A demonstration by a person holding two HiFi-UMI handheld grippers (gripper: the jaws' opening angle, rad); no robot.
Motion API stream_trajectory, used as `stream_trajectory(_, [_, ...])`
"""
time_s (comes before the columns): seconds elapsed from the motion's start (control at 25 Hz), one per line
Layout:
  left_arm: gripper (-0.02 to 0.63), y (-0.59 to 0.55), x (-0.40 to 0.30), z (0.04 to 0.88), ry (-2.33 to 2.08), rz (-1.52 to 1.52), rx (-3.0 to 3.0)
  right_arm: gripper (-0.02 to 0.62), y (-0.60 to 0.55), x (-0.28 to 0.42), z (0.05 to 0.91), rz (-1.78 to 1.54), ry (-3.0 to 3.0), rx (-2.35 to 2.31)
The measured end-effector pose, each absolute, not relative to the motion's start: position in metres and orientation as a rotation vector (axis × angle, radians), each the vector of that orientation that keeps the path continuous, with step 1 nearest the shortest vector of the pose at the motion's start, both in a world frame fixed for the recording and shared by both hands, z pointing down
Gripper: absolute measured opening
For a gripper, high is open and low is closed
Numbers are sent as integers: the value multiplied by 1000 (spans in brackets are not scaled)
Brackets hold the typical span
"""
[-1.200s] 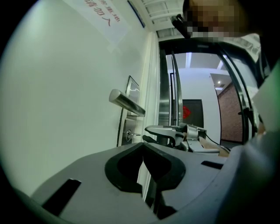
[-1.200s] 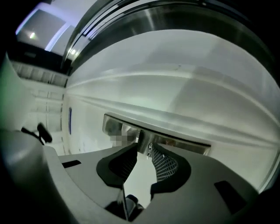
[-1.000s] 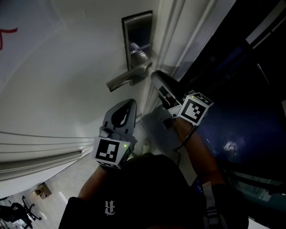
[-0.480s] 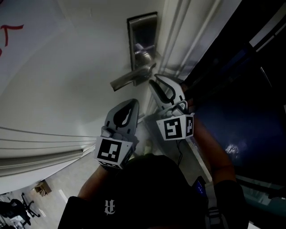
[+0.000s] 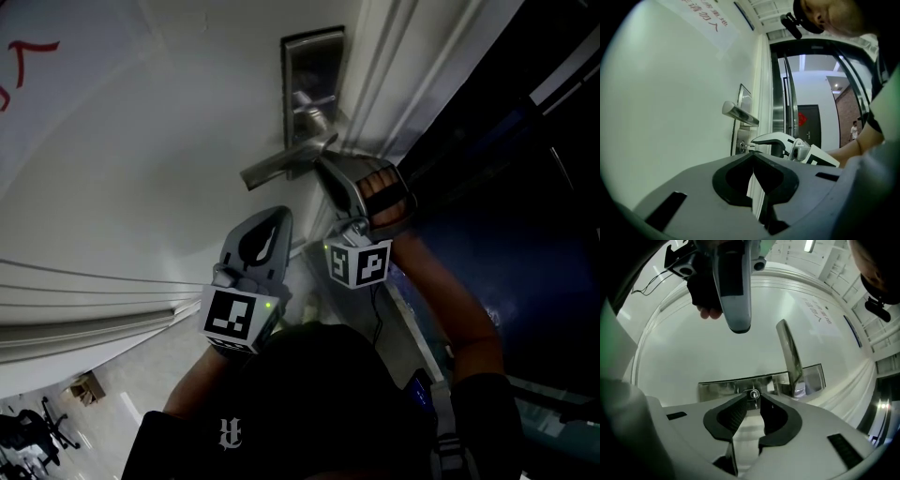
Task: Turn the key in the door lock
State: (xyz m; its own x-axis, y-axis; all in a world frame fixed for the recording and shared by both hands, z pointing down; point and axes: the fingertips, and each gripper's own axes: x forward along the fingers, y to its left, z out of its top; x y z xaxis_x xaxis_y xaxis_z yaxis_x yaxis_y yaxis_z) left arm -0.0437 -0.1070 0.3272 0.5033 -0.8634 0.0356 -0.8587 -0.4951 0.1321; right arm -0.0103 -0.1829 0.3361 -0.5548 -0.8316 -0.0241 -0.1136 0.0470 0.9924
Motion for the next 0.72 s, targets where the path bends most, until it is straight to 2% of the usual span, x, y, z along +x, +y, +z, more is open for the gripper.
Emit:
stream_trajectory(0.2, [6,-108,-46,328,-1501,-51,2594,84,-191,-14,337,-1589,-1696,967])
stream_trajectory(0.28, [6,-108,-46,329,-1500,-49,2592,38,-192,-15,334,-1586,-1702,988])
stream_trajectory(0.4, [6,-108,-46,329,-1498,-51,2593,34,-192,-15,331,-1563,-1742,1013])
stream_trajectory(0.72, [6,-108,-44,329,-1491,-55,2596,34,-194,-13,328,-1216,-2061,1098])
